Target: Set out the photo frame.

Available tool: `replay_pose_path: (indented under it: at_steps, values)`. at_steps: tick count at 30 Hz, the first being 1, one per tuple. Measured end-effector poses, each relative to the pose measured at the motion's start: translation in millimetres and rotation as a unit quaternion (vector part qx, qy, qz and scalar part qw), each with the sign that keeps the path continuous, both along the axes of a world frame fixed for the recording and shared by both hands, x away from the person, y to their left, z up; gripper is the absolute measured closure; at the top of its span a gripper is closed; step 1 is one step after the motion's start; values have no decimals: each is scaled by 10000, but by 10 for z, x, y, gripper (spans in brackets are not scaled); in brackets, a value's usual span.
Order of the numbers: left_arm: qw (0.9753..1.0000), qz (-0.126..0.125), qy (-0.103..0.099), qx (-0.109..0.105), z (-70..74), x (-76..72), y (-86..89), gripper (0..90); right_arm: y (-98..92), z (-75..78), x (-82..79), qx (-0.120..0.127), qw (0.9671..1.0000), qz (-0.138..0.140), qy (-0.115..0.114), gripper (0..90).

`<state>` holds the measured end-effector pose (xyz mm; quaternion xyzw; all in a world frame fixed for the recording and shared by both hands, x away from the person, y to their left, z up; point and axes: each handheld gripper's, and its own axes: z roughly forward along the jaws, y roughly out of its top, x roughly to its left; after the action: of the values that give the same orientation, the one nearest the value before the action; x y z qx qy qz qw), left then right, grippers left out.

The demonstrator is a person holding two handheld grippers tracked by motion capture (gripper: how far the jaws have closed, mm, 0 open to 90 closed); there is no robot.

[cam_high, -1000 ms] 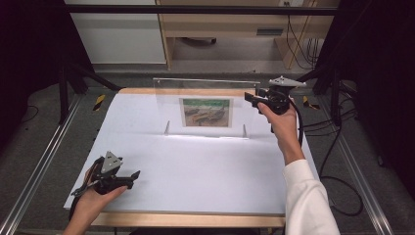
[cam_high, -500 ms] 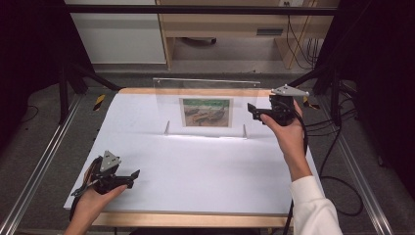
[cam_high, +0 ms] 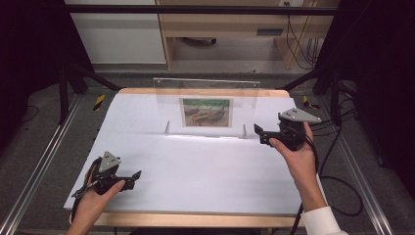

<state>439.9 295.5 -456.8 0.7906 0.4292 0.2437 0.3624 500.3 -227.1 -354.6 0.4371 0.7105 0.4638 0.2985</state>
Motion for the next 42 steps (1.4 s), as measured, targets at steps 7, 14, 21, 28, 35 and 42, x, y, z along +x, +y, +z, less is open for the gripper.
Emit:
replay_pose_path:
  at_steps: [7,14,21,28,35,42]
  values:
    - [10000,-11,11,-11,-10,-4,4,66,-82,-200,-196,-74,9998,43,175,57]
    - [10000,-1,27,20,-11,-2,24,67,-127,-330,-300,-294,9989,26,369,56]
    - [10000,8,28,34,-15,2,30,67,-162,-438,-386,-493,9974,68,515,57]
    - [10000,-16,36,67,-10,-2,28,67,-147,-569,-428,-541,9965,48,630,61]
    - [9999,-38,38,88,-8,-3,28,67,-98,-700,-463,-611,9946,214,811,59]
    - [9999,-42,33,93,-13,-4,24,67,-56,-833,-491,-647,9924,316,1001,57]
